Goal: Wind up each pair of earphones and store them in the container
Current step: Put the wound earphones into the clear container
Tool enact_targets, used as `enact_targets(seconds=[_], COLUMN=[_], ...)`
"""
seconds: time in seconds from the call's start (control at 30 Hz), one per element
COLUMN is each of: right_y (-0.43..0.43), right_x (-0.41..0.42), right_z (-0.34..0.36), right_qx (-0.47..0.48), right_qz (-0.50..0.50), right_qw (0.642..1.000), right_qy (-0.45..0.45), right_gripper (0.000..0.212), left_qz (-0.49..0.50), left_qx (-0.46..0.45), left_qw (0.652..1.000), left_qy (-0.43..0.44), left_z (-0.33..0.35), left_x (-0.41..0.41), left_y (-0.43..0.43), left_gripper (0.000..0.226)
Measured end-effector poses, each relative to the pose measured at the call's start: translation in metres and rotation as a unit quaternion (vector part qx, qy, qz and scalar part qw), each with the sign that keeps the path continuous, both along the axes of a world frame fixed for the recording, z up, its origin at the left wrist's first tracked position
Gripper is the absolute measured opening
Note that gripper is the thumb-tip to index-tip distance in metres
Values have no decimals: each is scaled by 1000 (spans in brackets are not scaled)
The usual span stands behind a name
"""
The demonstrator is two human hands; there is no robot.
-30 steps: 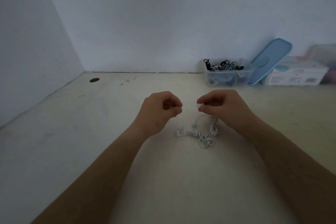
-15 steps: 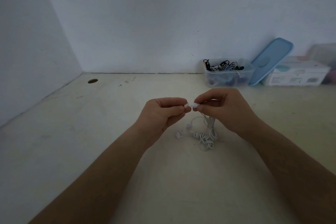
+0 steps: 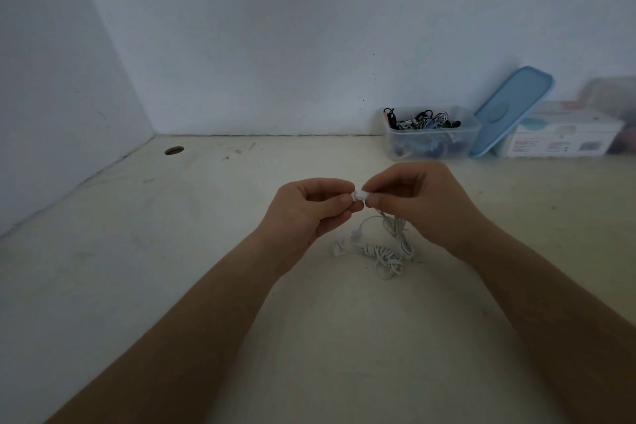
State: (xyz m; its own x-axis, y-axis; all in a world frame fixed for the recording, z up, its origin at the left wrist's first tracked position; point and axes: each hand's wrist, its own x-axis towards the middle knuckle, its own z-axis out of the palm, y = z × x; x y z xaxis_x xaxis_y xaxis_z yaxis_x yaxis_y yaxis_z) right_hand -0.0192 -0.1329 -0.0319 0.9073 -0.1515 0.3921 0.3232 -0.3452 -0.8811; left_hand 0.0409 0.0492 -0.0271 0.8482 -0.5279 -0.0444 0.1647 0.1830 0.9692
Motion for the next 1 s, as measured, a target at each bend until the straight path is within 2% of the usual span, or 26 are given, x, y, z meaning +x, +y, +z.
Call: enact_targets(seconds=[0.4,1.0], right_y=[-1,-1], right_x=[-2,-5], right_z=[2,5], right_qx=[-18,-9], right_qz=[-13,38], right_qw=[1000,999], right_qy=[12,19], right_gripper=[11,12], left_qz=[-13,-49], left_qx=[11,7], left_qw=[1000,999], left_qy=[-17,-22], left_z=[0,0], left_x=[0,-1], left_y=[0,3], left_gripper=[17,15])
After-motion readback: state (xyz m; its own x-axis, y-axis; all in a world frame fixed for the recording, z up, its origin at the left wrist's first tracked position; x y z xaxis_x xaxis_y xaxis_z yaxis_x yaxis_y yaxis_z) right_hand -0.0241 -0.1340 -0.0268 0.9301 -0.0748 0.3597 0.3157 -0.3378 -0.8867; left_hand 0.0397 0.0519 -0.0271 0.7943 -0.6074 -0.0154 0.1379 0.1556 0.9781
